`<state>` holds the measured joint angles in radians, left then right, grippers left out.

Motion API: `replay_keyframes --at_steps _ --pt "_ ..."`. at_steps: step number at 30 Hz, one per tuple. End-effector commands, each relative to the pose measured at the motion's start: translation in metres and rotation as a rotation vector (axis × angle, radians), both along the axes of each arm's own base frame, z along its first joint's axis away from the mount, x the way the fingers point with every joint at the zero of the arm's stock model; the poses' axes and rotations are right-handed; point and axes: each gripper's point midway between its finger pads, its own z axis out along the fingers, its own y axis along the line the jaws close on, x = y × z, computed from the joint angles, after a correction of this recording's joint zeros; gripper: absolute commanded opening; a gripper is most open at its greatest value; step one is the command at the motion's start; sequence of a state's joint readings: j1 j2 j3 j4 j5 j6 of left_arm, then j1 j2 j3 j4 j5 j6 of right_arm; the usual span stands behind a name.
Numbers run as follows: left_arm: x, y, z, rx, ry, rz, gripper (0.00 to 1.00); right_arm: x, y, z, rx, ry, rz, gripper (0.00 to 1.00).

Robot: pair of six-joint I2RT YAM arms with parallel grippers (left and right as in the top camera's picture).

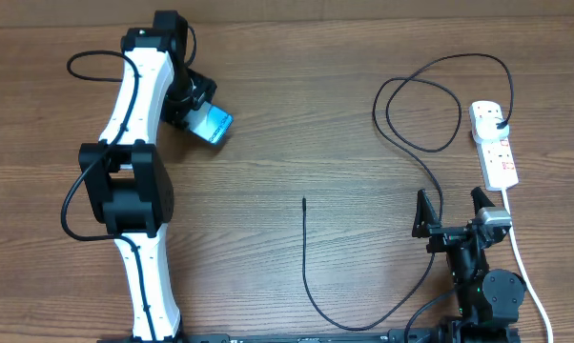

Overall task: Plug charger to phone and switch on socket
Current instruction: 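Lift the phone with the left gripper and tilt it upright, then move the held phone toward the table center with the left gripper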

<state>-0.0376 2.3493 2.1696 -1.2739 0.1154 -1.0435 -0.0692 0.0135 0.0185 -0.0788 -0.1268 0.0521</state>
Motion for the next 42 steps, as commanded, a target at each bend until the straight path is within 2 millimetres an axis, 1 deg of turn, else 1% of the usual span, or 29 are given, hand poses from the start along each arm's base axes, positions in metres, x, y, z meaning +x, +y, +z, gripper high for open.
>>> replay_keyframes --at_steps 1,5,6,8,9,13,17,22,33,42 --pt "0.011 -0.030 0.026 -0.172 -0.058 -0.039 0.04 0.000 0.002 -0.002 -0.005 -0.006 0.010 1.00" --pt "0.010 -0.062 0.042 -0.369 -0.064 -0.070 0.04 0.000 0.002 -0.002 -0.005 -0.006 0.010 1.00" --pt "0.008 -0.074 0.049 -0.448 -0.060 -0.082 0.04 0.000 0.002 -0.002 -0.005 -0.006 0.010 1.00" --pt "0.005 -0.085 0.057 -0.529 -0.056 -0.095 0.04 0.000 0.002 -0.002 -0.005 -0.006 0.010 1.00" --pt "0.003 -0.096 0.065 -0.605 -0.049 -0.106 0.04 0.000 0.002 -0.002 -0.005 -0.006 0.010 1.00" --pt "-0.001 -0.113 0.082 -0.749 -0.043 -0.127 0.04 0.000 0.002 -0.002 -0.005 -0.006 0.010 1.00" --pt "-0.004 -0.123 0.096 -0.854 -0.039 -0.142 0.04 0.000 0.002 -0.002 -0.005 -0.006 0.010 1.00" --pt "-0.010 -0.137 0.121 -1.016 -0.029 -0.166 0.04 0.000 0.002 -0.002 -0.005 -0.006 0.010 1.00" --pt "-0.016 -0.148 0.151 -1.205 -0.021 -0.195 0.04 0.000 0.002 -0.002 -0.005 -0.006 0.010 1.00" --pt "-0.018 -0.150 0.159 -1.252 -0.035 -0.220 0.04 0.000 0.002 -0.002 -0.005 -0.006 0.010 1.00"
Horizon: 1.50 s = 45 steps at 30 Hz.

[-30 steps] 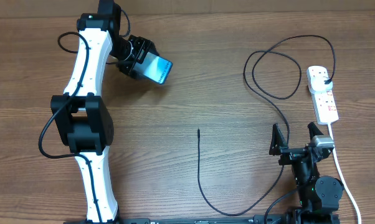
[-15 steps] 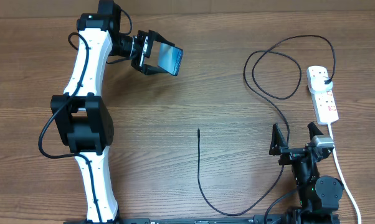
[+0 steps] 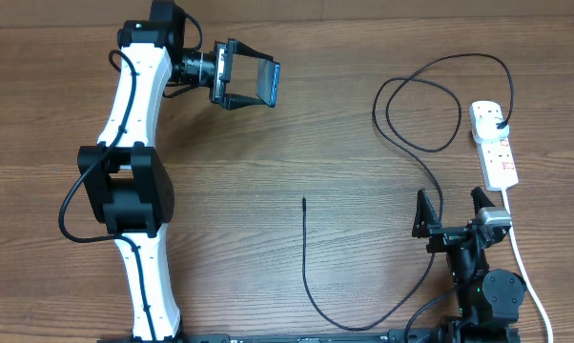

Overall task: Plug charger to phone and switch on socket
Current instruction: 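Move the held phone toward the table center with the left gripper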

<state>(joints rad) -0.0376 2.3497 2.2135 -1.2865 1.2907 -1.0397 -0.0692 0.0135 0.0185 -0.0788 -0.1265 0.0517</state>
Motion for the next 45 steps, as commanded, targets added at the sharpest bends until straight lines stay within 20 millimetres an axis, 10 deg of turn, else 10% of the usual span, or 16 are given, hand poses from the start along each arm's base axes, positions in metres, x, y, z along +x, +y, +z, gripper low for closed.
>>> replay_keyframes --at_steps 1,45 --pt "-0.0013 -0.0054 0.0279 -0.107 -0.069 -0.029 0.04 -0.0001 0.0024 -0.0015 -0.004 -0.006 0.010 1.00" --pt "-0.0036 -0.0092 0.0332 -0.139 -0.103 -0.048 0.04 -0.0001 0.0023 -0.0015 -0.005 -0.006 0.010 1.00"
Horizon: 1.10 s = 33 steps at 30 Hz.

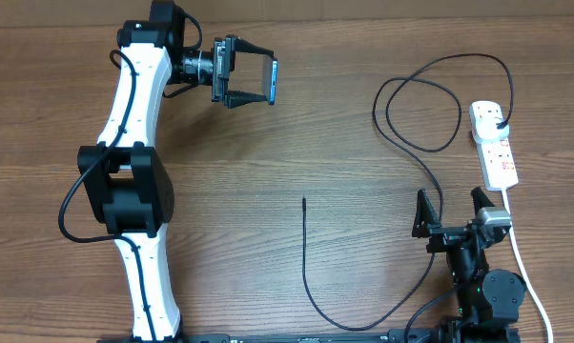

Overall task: Plug charger to phone and switch on socket
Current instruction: 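Move the held phone toward the table center with the left gripper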

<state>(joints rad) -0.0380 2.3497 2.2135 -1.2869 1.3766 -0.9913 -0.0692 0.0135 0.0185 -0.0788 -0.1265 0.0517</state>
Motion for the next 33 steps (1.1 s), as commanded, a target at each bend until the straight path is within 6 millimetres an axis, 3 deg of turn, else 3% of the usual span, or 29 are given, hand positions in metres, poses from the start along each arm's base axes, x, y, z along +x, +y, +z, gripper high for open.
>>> replay_keyframes --at_steps 1,33 --pt "-0.0013 -0.0056 0.0189 -0.054 -0.060 -0.022 0.04 -0.0001 0.0024 -0.0015 -0.004 -0.006 0.010 1.00" --pt "-0.0015 -0.0078 0.0137 -0.023 -0.060 -0.023 0.04 -0.0001 0.0024 -0.0015 -0.004 -0.006 0.010 1.00"
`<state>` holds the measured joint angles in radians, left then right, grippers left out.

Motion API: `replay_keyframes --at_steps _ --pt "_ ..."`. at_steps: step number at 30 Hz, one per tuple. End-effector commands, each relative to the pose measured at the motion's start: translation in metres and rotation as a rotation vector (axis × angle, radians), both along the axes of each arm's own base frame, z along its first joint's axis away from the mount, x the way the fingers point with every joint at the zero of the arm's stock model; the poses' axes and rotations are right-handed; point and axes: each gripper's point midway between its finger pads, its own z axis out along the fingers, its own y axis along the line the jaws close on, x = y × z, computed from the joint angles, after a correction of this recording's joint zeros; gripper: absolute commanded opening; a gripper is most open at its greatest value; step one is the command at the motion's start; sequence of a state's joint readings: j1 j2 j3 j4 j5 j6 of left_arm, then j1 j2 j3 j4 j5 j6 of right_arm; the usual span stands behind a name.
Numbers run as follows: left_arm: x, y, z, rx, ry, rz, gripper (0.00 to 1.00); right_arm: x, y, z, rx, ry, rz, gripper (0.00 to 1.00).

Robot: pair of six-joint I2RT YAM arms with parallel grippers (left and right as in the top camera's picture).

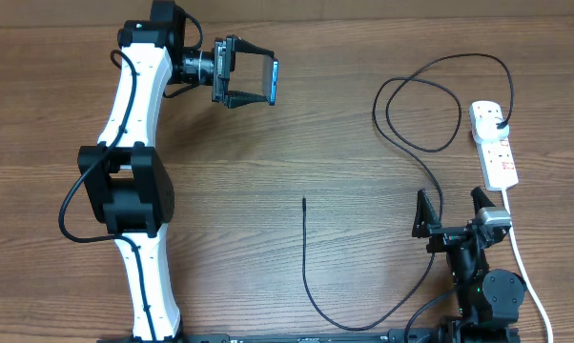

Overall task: Plug charger to phone and switch on socket
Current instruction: 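Move the held phone toward the table center with the left gripper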

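Note:
In the overhead view my left gripper (260, 80) is shut on the phone (271, 82) at the far left-centre, holding it on edge with its blue screen facing right. The black charger cable (304, 250) lies on the table, its free plug end (304, 200) near the middle. It loops back to the white power strip (493, 143) at the right, where its plug sits in the top socket. My right gripper (451, 211) stands open near the front right, below the strip, holding nothing.
The wooden table (297, 152) carries a large cable loop (420, 105) at the right rear. The strip's white lead (521, 257) runs down the right side past my right arm. My left arm's white links (134, 143) span the left side.
At first my left gripper was low over the phone lying on the table at the far left. By the following moment it held the phone further right and turned on edge. It has kept it there. My right gripper stayed open and still throughout.

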<state>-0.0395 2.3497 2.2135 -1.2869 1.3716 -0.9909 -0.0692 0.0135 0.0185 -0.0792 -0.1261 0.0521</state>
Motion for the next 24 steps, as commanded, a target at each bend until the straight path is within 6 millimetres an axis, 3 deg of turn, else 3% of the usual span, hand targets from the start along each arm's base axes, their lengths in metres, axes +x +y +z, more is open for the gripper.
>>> replay_keyframes --at_steps 1,13,24 --pt "-0.001 -0.007 0.014 -0.022 -0.060 -0.022 0.04 0.000 0.002 -0.001 -0.005 -0.006 0.011 1.00" --pt "-0.001 -0.002 -0.014 0.142 -0.038 -0.004 0.04 0.000 0.002 -0.001 -0.005 -0.006 0.011 1.00" --pt "-0.007 0.007 -0.060 0.443 -0.012 -0.006 0.04 0.000 0.002 -0.001 -0.005 -0.006 0.011 1.00"
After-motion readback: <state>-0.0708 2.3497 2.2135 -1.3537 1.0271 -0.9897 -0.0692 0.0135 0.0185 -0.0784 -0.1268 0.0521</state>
